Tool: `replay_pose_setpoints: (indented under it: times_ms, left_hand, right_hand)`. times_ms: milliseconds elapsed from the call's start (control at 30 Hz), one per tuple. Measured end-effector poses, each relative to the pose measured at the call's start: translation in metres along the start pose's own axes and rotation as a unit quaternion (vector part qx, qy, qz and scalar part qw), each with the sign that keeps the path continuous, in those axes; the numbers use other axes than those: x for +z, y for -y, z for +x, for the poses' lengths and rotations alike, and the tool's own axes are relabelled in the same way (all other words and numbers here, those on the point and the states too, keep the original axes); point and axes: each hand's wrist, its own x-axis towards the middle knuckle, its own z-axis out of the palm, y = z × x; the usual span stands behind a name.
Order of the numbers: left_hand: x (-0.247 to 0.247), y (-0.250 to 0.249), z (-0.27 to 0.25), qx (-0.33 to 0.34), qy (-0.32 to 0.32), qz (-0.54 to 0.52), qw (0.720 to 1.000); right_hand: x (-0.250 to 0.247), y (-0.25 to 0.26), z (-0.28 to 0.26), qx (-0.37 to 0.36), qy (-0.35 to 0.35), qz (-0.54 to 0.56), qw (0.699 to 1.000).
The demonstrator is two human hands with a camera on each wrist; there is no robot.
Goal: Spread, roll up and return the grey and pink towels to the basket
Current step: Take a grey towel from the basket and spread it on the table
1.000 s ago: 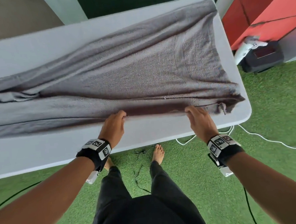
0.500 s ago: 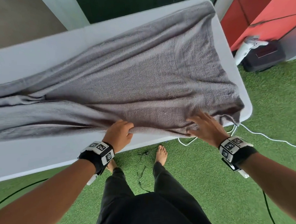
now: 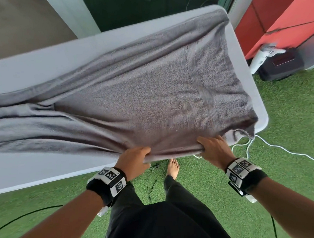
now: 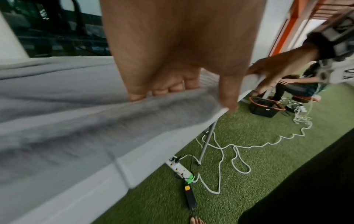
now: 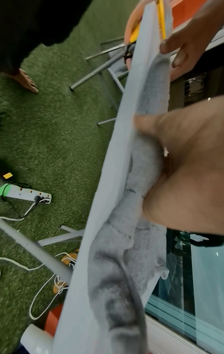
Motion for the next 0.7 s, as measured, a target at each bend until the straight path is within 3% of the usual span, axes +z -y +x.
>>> replay_pose_setpoints:
  times_ms: [133, 233, 333, 400, 467, 567, 700]
  left_hand:
    - [0.005, 0.022, -0.017, 0.013, 0.097, 0.008, 0.995]
    - [0.008, 0.027, -0.028, 0.028, 0.073, -0.076, 0.994]
    - [0.014, 0.014, -0.032, 0.046, 0.052, -0.082, 0.994]
    - [0.022, 0.007, -0.032, 0.036, 0.053, -0.094, 0.994]
    - [0.034, 0.007, -0.034, 0.025, 0.104, -0.105, 0.989]
    - [0.047, 0.023, -0.048, 0.015, 0.155, -0.106, 0.982]
    - [0.047, 0.073, -0.088, -0.024, 0.125, -0.136, 0.983]
  right_hand:
    - [0.001, -0.011, -0.029, -0.02, 0.052, -0.008, 0.998]
    - [0.011, -0.008, -0.051, -0.012, 0.048, 0.001, 0.999]
    - [0.026, -0.005, -0.062, 0.032, 0.052, 0.013, 0.998]
    - [0.033, -0.001, -0.064, 0.084, 0.093, 0.011, 0.992]
    - [0.04, 0.008, -0.065, 0.114, 0.16, 0.008, 0.98]
    - [0.049, 0.042, -0.056, 0.11, 0.24, 0.01, 0.965]
    - [0.065, 0.119, -0.025, 0.072, 0.248, 0.044, 0.965]
